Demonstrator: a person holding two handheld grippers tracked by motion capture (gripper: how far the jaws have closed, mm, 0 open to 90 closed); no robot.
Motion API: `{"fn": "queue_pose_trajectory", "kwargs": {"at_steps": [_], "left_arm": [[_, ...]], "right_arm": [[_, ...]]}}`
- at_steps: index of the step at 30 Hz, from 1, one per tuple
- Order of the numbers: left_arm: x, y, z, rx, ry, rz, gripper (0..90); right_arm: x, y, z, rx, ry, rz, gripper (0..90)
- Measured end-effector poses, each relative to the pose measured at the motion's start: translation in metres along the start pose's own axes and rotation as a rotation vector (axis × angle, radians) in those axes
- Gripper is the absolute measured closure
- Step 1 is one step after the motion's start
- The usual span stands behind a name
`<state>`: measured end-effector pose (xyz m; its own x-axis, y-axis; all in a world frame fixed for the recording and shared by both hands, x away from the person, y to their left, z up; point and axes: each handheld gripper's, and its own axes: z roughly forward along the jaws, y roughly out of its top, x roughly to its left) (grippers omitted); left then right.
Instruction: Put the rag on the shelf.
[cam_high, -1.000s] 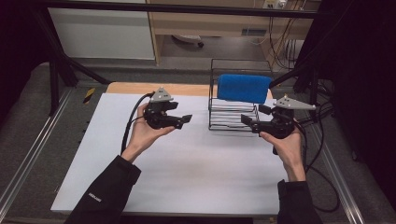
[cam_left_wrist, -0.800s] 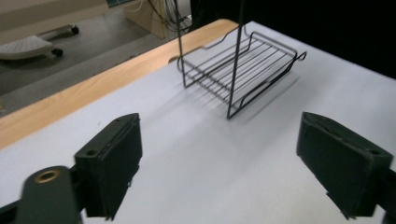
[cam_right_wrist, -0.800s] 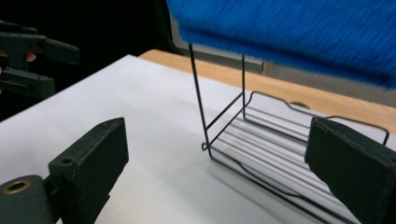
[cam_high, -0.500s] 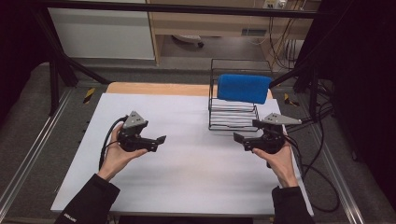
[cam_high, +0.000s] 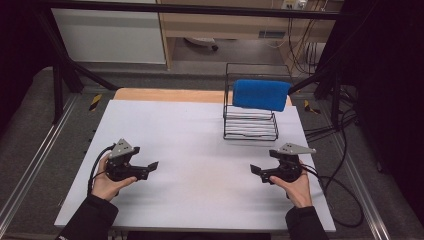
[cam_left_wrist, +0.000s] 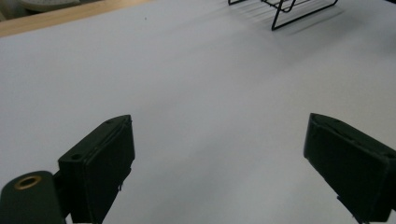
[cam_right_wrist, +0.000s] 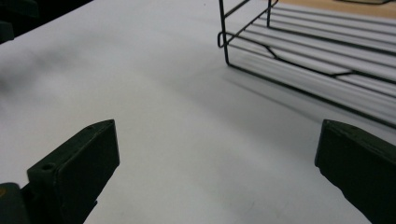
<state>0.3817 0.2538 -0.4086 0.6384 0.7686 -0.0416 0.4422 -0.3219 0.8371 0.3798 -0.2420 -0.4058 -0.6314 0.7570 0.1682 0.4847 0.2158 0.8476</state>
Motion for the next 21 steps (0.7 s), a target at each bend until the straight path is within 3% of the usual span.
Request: {"fn": "queue_pose_trajectory", "kwargs": {"at_steps": [8, 15, 21], "left_arm": [[0.005, -0.024, -0.006, 0.031, 0.000, 0.015, 9.1], [0.008, -0.037, -0.008, 0.042, 0.002, -0.001, 9.1], [0.010, -0.045, -0.007, 0.059, 0.010, -0.023, 8.3]], "right_arm": [[-0.006, -0.026, -0.006, 0.034, 0.016, -0.016, 0.6], [-0.013, -0.046, -0.017, 0.035, 0.014, 0.000, 0.6], [-0.015, -0.050, -0.018, 0.031, 0.011, 0.011, 0.6]]}}
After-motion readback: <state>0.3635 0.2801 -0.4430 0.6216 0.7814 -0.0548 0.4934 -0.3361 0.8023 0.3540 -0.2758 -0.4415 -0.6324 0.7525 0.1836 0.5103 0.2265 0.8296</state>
